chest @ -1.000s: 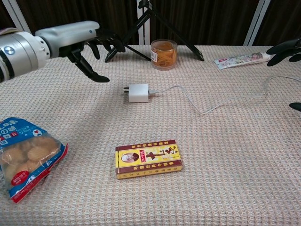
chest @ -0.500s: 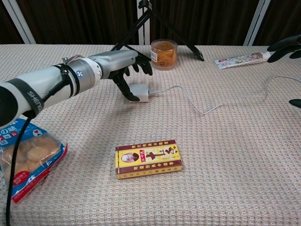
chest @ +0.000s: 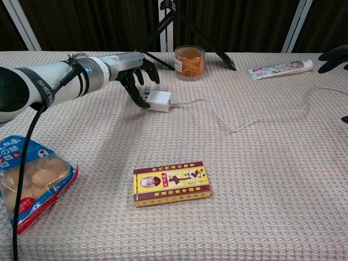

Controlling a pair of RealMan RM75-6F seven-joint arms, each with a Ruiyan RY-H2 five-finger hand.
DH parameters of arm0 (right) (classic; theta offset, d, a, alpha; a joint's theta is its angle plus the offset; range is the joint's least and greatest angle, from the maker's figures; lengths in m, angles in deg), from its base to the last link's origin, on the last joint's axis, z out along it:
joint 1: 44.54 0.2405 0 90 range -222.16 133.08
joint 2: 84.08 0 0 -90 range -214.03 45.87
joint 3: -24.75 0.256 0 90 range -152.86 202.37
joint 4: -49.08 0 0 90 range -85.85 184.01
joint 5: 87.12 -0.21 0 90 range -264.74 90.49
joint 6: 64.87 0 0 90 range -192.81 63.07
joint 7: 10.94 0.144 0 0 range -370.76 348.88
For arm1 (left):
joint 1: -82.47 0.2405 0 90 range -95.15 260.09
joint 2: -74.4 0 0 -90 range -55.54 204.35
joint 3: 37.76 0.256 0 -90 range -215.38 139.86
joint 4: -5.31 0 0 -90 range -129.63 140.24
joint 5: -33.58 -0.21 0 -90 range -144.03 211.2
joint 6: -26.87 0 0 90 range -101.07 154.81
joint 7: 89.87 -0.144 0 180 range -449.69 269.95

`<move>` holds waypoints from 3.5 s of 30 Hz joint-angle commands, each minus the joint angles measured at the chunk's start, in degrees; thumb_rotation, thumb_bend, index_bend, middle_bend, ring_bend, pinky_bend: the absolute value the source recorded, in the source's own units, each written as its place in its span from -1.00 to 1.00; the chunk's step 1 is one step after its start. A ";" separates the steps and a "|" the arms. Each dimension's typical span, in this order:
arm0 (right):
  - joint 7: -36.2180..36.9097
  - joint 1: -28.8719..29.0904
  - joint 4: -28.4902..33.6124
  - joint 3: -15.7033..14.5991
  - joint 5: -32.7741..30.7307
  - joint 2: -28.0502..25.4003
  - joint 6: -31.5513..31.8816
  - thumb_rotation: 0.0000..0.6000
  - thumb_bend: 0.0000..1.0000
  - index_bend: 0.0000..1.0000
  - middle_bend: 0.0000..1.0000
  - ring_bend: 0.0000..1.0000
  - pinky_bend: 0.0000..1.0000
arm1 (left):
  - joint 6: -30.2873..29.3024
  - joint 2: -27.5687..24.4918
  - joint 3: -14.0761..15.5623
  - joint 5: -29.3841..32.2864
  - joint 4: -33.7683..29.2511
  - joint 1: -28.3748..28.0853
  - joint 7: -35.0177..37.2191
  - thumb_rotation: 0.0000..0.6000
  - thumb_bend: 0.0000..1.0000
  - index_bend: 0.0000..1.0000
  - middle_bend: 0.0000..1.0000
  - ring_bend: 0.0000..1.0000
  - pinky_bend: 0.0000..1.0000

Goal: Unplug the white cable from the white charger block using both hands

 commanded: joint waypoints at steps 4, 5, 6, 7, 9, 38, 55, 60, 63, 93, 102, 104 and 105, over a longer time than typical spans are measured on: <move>0.45 0.06 -0.28 0.04 0.09 0.03 -0.02 1.00 -0.46 -0.55 -0.51 -0.80 -0.61 | -0.68 0.18 1.02 2.89 -0.99 -0.74 -1.82 1.00 -0.76 -0.32 -0.55 0.01 0.19; 0.48 0.05 -0.28 0.07 0.09 0.02 0.03 1.00 -0.46 -0.55 -0.51 -0.80 -0.61 | -0.66 0.38 1.04 3.38 -0.78 -1.01 -2.09 1.00 -0.76 -0.32 -0.54 0.03 0.22; 0.49 0.02 -0.28 0.09 0.07 0.02 0.08 1.00 -0.47 -0.55 -0.51 -0.80 -0.61 | -0.64 0.60 1.00 3.93 -0.54 -1.28 -2.30 1.00 -0.76 -0.32 -0.54 0.03 0.23; 0.50 0.01 -0.29 0.11 0.02 0.02 0.07 1.00 -0.46 -0.55 -0.51 -0.80 -0.61 | -0.56 0.81 0.92 4.52 -0.31 -1.53 -2.41 1.00 -0.76 -0.32 -0.54 0.03 0.24; 0.55 -0.04 -0.31 0.08 -0.13 0.03 -0.05 1.00 -0.46 -0.55 -0.51 -0.80 -0.61 | -0.14 1.20 0.61 5.74 0.11 -2.10 -2.38 1.00 -0.76 -0.32 -0.54 0.03 0.24; 0.13 0.71 -0.02 1.42 -2.15 0.41 -2.03 1.00 -0.46 -0.53 -0.47 -0.79 -0.59 | -1.28 2.68 -0.23 4.97 2.77 -2.90 4.11 0.96 -0.49 0.14 0.11 0.22 0.34; -26.00 19.98 12.48 20.02 -37.30 7.61 -25.39 1.00 -0.41 -0.51 -0.34 -0.72 -0.30 | -12.21 -14.92 0.93 7.77 -27.99 2.75 -1.47 0.64 -0.48 0.14 0.09 0.21 0.34; -30.56 25.07 10.96 22.31 -44.03 10.73 -27.07 1.00 -0.34 -0.37 -0.31 -0.67 -0.25 | -13.25 -15.20 1.24 4.67 -29.12 3.23 0.09 0.64 -0.46 0.14 0.09 0.21 0.34; -31.01 27.43 10.31 23.11 -46.13 11.46 -28.69 1.00 -0.31 -0.31 -0.32 -0.67 -0.25 | -13.83 -14.72 1.48 1.78 -28.70 3.56 1.63 0.65 -0.44 0.14 0.09 0.20 0.34; -32.30 35.54 7.42 21.65 -53.81 13.78 -28.43 1.00 -0.24 0.04 -0.27 -0.66 -0.25 | -14.56 -14.03 1.23 -4.50 -28.63 2.96 5.25 0.68 -0.43 0.14 0.09 0.19 0.34; -31.83 36.40 7.06 21.47 -54.46 14.32 -27.87 1.00 -0.15 0.22 -0.23 -0.64 -0.25 | -14.97 -14.15 1.52 -4.73 -29.06 2.99 4.95 0.67 -0.43 0.14 0.09 0.19 0.34; -31.87 36.62 6.97 21.37 -54.67 14.43 -27.79 1.00 -0.13 0.26 -0.23 -0.63 -0.25 | -15.13 -14.20 1.54 -4.75 -29.17 3.06 4.98 0.67 -0.43 0.14 0.09 0.19 0.34; -31.89 36.70 6.91 21.34 -54.71 14.50 -27.71 1.00 -0.12 0.27 -0.23 -0.63 -0.25 | -15.21 -14.22 1.53 -4.76 -29.20 3.11 5.03 0.67 -0.43 0.14 0.09 0.19 0.34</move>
